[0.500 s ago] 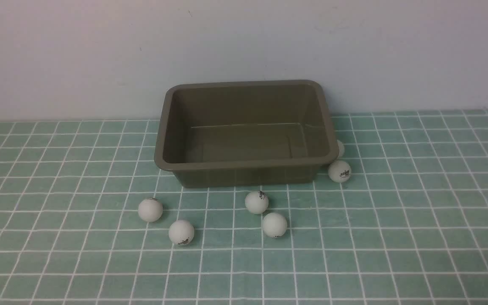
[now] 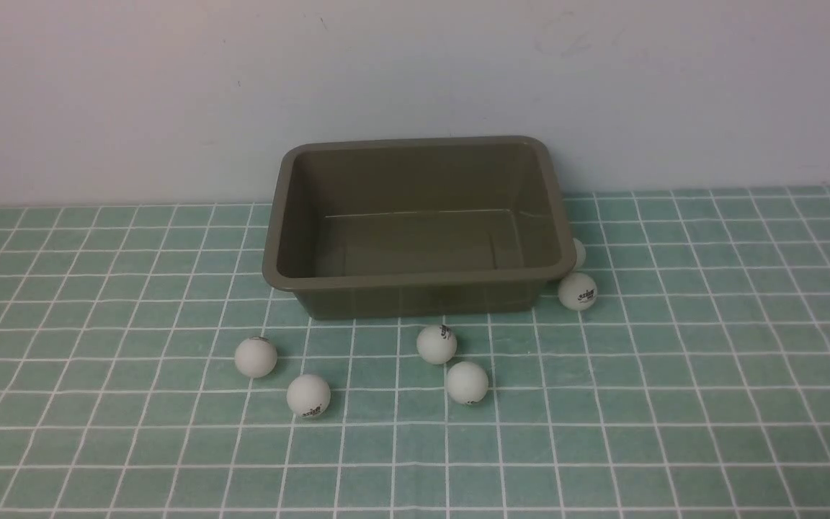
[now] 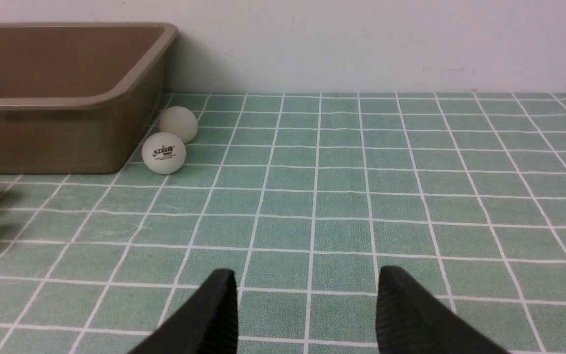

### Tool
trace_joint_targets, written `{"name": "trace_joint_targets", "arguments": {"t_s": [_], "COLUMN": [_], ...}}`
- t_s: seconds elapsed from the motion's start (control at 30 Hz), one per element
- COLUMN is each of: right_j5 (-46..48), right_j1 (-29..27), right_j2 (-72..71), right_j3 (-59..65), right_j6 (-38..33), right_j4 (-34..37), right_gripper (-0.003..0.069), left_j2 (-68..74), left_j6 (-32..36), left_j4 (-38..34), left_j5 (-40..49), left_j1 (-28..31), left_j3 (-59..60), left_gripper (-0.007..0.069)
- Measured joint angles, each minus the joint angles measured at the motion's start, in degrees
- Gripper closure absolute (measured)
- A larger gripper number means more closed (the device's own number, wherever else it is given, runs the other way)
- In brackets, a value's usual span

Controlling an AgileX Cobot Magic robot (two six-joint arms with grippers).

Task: Put the table tennis balls in the box on the green coffee tablecloth.
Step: 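Reach for and grasp a ping pong ball on the table beside the basket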

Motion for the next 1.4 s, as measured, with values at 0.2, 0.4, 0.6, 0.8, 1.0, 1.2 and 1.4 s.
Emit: {"name": "trace_joint_targets", "arguments": {"t_s": [0.2, 0.4, 0.6, 0.8, 1.0, 1.2, 1.4], "right_j5": [0.0, 0.0, 0.0, 0.0, 0.0, 0.0, 0.0], "right_j1": [0.0, 0.0, 0.0, 0.0, 0.0, 0.0, 0.0], "right_j2": [0.0, 0.0, 0.0, 0.0, 0.0, 0.0, 0.0], "right_j3": [0.0, 0.0, 0.0, 0.0, 0.0, 0.0, 0.0], "right_j6": [0.0, 0.0, 0.0, 0.0, 0.0, 0.0, 1.1], "right_j4": [0.0, 0.0, 0.0, 0.0, 0.0, 0.0, 0.0], "right_gripper": [0.0303, 0.0303, 0.0303, 0.0303, 0.0303, 0.0303, 0.0303], "left_j2": [0.0, 0.0, 0.0, 0.0, 0.0, 0.0, 0.0], "left_j6": [0.0, 0.0, 0.0, 0.0, 0.0, -0.1, -0.1], "left_j4": [0.0, 0.0, 0.0, 0.0, 0.0, 0.0, 0.0], "left_j5": [0.0, 0.0, 0.0, 0.0, 0.0, 0.0, 0.0], "left_j1": [0.0, 0.0, 0.0, 0.0, 0.0, 0.0, 0.0], "left_j3": [0.0, 0.0, 0.0, 0.0, 0.0, 0.0, 0.0], "left_gripper": [0.044, 0.044, 0.044, 0.044, 0.044, 0.044, 0.044]}}
